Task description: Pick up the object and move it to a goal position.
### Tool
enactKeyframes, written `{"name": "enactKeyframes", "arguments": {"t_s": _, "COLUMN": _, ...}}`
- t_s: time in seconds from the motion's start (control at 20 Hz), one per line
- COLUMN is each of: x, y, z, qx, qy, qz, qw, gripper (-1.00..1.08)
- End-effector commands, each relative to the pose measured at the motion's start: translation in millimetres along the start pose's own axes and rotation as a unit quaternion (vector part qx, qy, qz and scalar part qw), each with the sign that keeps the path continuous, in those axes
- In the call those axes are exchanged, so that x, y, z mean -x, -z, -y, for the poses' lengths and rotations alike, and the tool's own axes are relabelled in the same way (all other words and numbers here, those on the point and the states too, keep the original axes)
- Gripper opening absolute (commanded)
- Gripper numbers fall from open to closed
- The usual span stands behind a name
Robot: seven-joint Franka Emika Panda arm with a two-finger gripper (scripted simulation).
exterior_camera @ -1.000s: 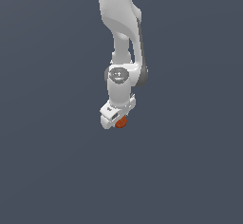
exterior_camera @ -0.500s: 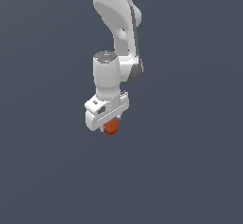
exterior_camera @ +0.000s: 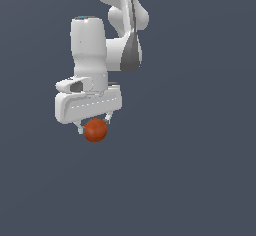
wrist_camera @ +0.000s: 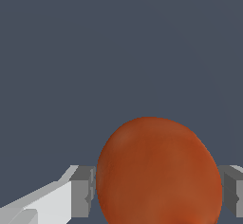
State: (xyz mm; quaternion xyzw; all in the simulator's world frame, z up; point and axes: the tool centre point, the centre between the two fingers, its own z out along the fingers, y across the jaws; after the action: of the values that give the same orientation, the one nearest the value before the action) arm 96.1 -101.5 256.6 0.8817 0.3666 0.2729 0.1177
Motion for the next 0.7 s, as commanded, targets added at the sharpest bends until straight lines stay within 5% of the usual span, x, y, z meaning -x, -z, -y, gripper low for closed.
{"name": "enactKeyframes", "arguments": {"t_s": 0.0, "x": -7, "y": 20, "z": -23, "qx": 0.026, "qy": 0.001, "qz": -0.025, "qw": 0.9994, "gripper": -1.0}}
{"name": "enactKeyframes", "arguments": {"t_s": 0.65, "x": -23, "y": 95, "z": -89, "qx": 0.105, "qy": 0.0, "qz": -0.107, "qw": 0.9886, "gripper": -1.0}}
